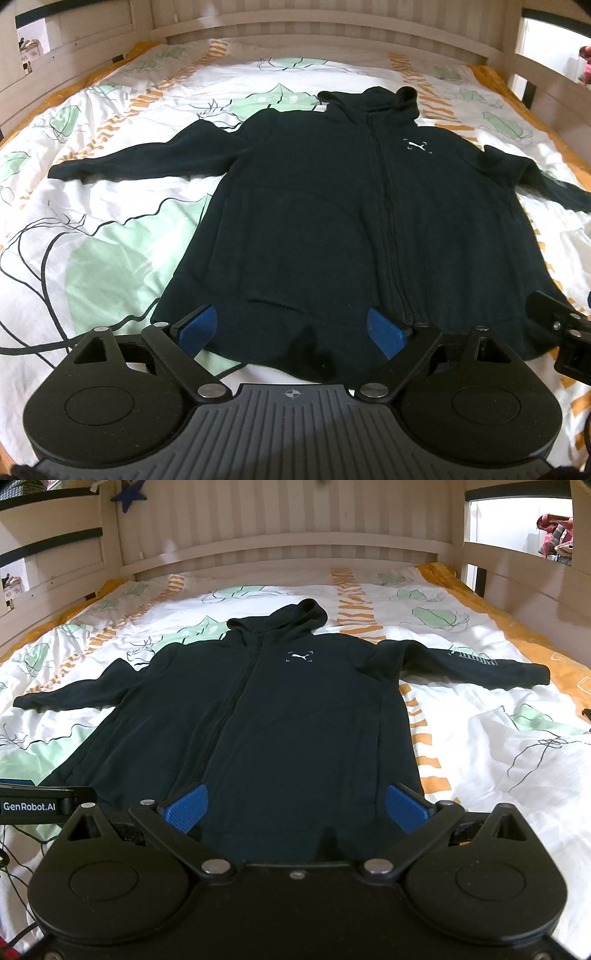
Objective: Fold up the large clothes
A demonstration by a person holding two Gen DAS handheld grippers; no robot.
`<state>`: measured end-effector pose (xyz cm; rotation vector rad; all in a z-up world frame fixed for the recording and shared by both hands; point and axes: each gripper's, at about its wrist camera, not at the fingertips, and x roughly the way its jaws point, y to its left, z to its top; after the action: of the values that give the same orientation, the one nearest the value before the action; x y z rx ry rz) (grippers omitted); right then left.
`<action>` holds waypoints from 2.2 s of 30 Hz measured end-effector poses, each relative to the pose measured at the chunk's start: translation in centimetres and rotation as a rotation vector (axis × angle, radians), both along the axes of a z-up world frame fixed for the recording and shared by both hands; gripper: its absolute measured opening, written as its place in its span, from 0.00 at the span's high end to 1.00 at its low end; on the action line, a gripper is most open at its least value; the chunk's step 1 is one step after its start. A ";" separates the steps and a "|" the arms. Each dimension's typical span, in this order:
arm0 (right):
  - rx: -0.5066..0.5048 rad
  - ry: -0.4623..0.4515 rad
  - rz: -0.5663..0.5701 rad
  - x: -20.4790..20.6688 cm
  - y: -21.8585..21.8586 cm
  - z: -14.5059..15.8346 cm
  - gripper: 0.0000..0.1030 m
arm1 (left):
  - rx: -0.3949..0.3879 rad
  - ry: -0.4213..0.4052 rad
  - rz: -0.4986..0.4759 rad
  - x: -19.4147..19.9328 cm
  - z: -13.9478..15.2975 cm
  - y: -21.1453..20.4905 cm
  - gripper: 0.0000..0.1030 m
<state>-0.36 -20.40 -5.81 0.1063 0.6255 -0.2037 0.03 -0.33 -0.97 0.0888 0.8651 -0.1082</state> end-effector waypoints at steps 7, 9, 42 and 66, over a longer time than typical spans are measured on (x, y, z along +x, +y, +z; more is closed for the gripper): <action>0.004 0.005 0.001 0.1 -0.1 0.0 0.01 | -0.002 0.002 -0.002 0.0 -0.1 -0.1 0.14; 0.006 0.006 0.002 0.2 -0.1 0.0 0.01 | -0.002 0.003 -0.002 0.0 -0.1 -0.1 0.14; 0.066 0.068 0.149 8.0 -0.7 0.9 0.01 | -0.153 -0.053 -0.086 9.3 1.7 3.2 0.13; 0.147 0.116 0.248 23.1 3.1 3.1 0.01 | -0.084 -0.013 0.397 30.8 -0.1 18.6 0.13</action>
<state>22.71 -17.34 -2.70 0.1584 0.7623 0.0765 30.80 18.31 -1.08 -0.1611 0.8498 0.2280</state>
